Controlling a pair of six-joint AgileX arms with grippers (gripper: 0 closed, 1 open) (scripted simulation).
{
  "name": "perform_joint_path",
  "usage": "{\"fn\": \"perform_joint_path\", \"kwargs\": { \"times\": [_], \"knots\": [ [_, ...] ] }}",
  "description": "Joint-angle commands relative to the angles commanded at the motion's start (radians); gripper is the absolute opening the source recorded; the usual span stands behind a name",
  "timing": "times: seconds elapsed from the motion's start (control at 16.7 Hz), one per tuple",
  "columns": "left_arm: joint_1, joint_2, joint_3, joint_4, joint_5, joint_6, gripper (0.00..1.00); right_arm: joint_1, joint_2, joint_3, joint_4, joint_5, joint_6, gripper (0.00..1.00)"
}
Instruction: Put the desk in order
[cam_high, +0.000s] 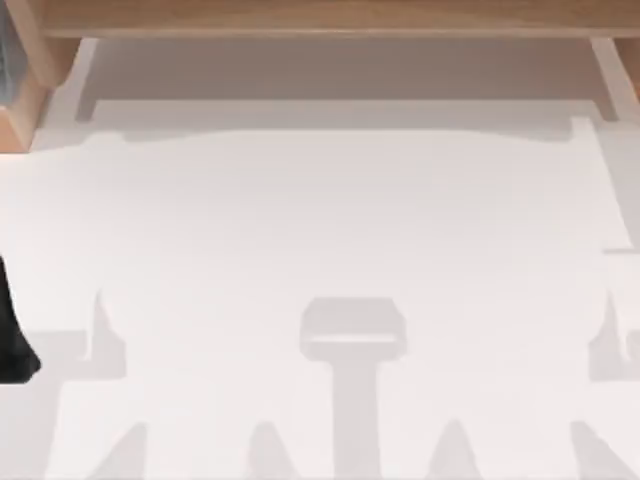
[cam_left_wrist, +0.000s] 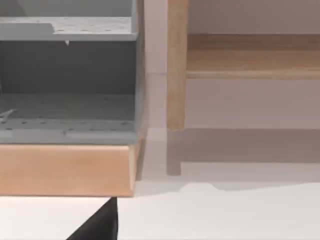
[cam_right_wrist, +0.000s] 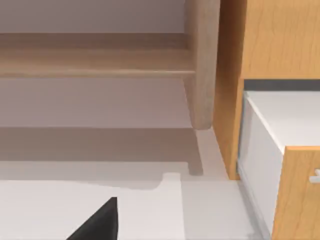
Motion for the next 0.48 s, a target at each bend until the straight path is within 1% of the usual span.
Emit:
{"fn": "perform_joint_path", "kwargs": {
  "times": [0.24,0.36,0.48],
  "knots": [
    [0.000,0.000,0.000,0.000,0.000,0.000,1.00,-0.015,0.029,0.029,-0.028,0.003,-0.001,1.00],
    [0.000,0.000,0.000,0.000,0.000,0.000,1.00,-0.050,0.100,0.101,-0.091,0.009,-0.004,1.00],
    [0.000,0.000,0.000,0.000,0.000,0.000,1.00,-0.097,0.212,0.214,-0.184,0.014,-0.008,1.00]
  ]
}}
